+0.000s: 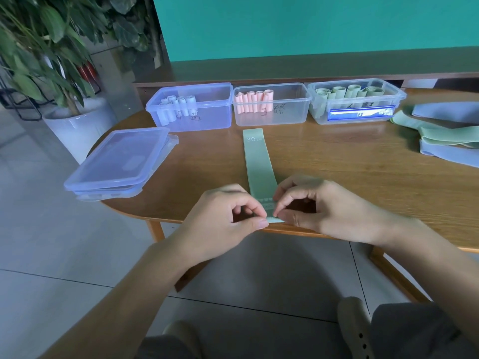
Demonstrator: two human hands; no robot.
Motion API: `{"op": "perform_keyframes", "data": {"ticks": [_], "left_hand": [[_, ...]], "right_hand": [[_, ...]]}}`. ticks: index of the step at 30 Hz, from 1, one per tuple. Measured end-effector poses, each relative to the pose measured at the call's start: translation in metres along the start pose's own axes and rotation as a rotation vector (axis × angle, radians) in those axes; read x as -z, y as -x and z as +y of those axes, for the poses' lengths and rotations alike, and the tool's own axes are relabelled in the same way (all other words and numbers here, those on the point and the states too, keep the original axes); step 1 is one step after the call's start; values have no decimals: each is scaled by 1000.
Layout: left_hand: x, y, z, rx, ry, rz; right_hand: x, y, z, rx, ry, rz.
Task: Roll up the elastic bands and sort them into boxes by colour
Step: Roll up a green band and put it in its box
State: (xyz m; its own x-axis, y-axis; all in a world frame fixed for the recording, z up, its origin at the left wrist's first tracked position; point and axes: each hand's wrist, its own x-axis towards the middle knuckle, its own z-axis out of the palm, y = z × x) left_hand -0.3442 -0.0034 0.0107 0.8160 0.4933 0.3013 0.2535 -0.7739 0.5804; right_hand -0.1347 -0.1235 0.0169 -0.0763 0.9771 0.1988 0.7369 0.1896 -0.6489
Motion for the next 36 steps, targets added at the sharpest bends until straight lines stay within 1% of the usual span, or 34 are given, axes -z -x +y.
{"op": "perform_keyframes", "data": {"ticks": [8,12,16,18,21,23,26,31,33,36], "left_hand": [[-1,-6,-2,-21,-43,-25],[-1,-8,0,-7,-42,-27],[-1,-10,0,-9,-64,-40],[-1,-9,2,-16,-53,-27],[-4,-8,3,-5,-26,0],[-6,-8,1,-29,-38,23],[-7,-8,-4,-80,-104,12],[-4,-9,-3,-68,-112,-2],[-4,-11,-3,-61,-104,-5],[-6,-13,-3,-57,-121,-3]], "right_hand": [[-5,-3,1,-31,10,76],[-4,-5,2,-103,27,94],[0,-9,1,-183,20,72],[1,-11,0,-215,30,65],[1,-13,1,-244,41,95],[0,-14,2,-223,14,119],[-4,-12,2,-122,-4,135],[-11,-6,5,72,132,147],[-11,-3,6,102,191,133],[-10,0,8,87,233,118]]}}
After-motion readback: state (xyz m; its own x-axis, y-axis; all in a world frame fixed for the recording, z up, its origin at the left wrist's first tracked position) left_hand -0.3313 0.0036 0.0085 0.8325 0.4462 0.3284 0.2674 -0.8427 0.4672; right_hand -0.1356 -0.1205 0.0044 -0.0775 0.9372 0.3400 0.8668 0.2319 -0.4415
